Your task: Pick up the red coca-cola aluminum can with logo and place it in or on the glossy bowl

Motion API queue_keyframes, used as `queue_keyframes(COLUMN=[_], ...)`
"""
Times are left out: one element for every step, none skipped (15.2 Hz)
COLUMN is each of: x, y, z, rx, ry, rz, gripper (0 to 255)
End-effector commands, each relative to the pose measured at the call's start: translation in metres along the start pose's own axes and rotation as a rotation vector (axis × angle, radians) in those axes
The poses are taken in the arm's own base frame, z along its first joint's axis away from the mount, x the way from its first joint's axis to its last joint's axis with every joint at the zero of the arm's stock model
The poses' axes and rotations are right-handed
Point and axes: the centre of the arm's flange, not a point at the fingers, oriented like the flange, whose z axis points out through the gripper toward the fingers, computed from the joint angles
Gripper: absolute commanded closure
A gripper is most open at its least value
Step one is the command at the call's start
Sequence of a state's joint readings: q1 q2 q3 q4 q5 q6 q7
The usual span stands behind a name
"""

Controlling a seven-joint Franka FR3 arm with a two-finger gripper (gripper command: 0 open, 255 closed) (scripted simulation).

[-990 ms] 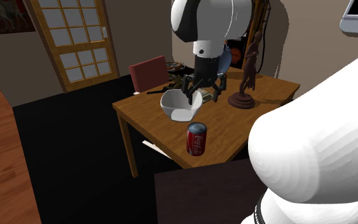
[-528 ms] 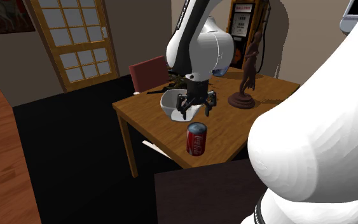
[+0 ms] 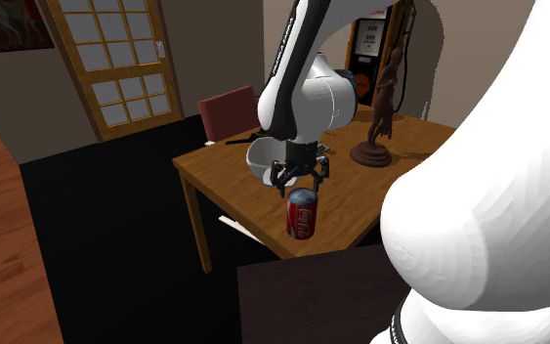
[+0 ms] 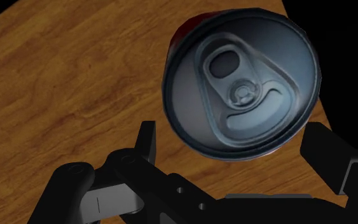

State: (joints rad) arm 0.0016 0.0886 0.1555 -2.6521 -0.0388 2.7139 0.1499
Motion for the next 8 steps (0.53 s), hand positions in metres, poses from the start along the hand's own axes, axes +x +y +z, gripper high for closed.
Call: queue_keyframes(x=[0.0002,0.0002,0.0002,0.0002,0.0002,0.0002,0.0002,0.0002], y=[0.0007,0.0007,0.0007,0.0007,0.0007,0.0007,0.0007,0.0007], z=[0.0032,0.0032,0.0032,0.0032,0.0032,0.0032,0.0032,0.0032], rx=[0.000,0.000,0.000,0.000,0.000,0.000,0.000,0.000], ry=[0.001,0.001,0.001,0.001,0.001,0.001,0.001,0.001], rz=[0.000,0.000,0.000,0.000,0.000,0.000,0.000,0.000], gripper=[0,0,0,0,0,0,0,255])
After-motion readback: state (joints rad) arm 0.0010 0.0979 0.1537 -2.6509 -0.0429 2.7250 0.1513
